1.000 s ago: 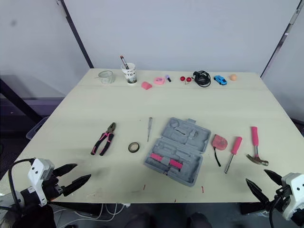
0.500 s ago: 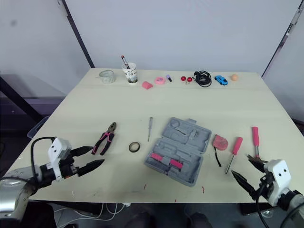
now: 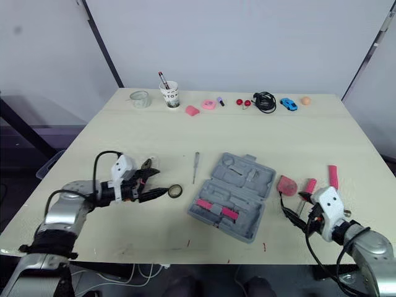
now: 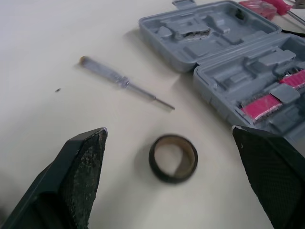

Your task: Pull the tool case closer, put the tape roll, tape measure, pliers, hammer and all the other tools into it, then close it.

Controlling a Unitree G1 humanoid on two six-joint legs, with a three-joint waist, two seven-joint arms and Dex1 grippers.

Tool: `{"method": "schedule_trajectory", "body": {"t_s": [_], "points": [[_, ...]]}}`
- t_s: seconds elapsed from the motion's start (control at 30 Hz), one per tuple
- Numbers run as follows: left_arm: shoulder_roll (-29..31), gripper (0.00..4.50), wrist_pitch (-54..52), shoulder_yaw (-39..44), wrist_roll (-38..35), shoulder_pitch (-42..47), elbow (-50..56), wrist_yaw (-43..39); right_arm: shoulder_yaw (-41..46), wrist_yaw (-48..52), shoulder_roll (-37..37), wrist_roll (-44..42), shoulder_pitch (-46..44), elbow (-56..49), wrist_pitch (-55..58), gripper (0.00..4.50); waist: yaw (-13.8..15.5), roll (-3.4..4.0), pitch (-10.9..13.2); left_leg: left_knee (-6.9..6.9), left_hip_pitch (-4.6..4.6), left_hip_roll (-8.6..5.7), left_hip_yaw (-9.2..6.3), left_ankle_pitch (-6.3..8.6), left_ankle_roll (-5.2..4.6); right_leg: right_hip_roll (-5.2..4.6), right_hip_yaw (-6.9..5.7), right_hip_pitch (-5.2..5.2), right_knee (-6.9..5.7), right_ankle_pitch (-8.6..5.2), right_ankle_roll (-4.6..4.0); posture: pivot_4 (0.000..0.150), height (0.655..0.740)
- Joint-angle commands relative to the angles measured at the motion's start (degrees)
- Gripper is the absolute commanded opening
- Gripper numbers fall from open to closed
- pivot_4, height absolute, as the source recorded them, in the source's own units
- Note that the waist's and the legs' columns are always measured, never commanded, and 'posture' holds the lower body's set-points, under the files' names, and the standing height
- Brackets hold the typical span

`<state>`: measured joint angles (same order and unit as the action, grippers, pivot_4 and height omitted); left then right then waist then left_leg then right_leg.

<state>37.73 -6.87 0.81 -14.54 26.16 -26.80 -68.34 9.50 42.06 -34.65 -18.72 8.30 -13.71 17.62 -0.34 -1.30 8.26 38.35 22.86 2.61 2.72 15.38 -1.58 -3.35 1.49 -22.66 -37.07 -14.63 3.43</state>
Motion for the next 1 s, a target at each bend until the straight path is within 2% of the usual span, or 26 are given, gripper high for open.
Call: {"method": "schedule_trajectory", "body": {"t_s": [0.03, 0.2, 0.23, 0.27, 0.6, 1.0], "points": [[-2.81, 3.02, 4.41, -3.69, 3.15, 7.28, -7.46, -2.54, -2.09, -0.5, -1.63, 2.62, -3.86, 1.11, 1.25, 2.15, 0.09, -0.02, 0.01, 0.04, 0.06, 0.0, -0.03, 0.0, 0.0, 0.04, 0.02, -0.02, 0.0, 0.03, 0.05, 0.15, 0.74], [-6.38, 0.91, 9.22, -6.8, 7.09, 15.71, -19.57, -4.52, -5.6, -0.65, -1.88, 4.79, -7.28, 2.42, 3.33, 0.01, -0.05, -0.02, 0.01, 0.02, 0.06, 0.04, -0.13, 0.0, 0.0, 0.2, 0.06, -0.02, 0.0, 0.04, 0.06, 0.15, 0.74], [-6.95, 0.75, 10.13, -7.32, 8.02, 17.18, -21.77, -4.68, -6.35, -0.7, -1.93, 5.37, -7.85, 2.58, 3.57, 0.0, -0.11, -0.03, 0.01, 0.01, 0.06, 0.04, -0.13, 0.0, 0.0, 0.21, 0.06, -0.02, 0.0, 0.04, 0.06, 0.15, 0.74], [-7.77, 0.14, 10.65, -7.68, 8.75, 18.86, -24.14, -4.83, -7.33, -0.5, -2.13, 6.19, -8.39, 2.78, 3.64, 0.0, -0.15, -0.03, 0.02, 0.01, 0.07, 0.06, -0.16, 0.0, 0.0, 0.24, 0.05, -0.03, 0.0, 0.04, 0.06, 0.15, 0.74], [-13.89, 0.04, 16.05, -10.7, 17.08, 29.02, -41.98, -1.6, -12.22, -1.12, -2.04, 10.2, -10.71, 2.95, 7.28, 0.0, -0.17, -0.05, 0.03, 0.03, 0.11, 0.06, -0.17, 0.0, -0.01, 0.26, 0.07, -0.03, 0.01, 0.04, 0.07, 0.15, 0.74], [-17.24, 0.04, 16.8, -9.95, 21.52, 32.42, -47.42, 2.44, -16.01, -1.99, 0.01, 12.56, -14.91, 6.22, 8.87, 0.0, -0.29, -0.07, 0.04, 0.03, 0.12, 0.06, -0.22, 0.0, 0.0, 0.29, 0.06, -0.03, -0.01, 0.04, 0.08, 0.15, 0.74]]}}
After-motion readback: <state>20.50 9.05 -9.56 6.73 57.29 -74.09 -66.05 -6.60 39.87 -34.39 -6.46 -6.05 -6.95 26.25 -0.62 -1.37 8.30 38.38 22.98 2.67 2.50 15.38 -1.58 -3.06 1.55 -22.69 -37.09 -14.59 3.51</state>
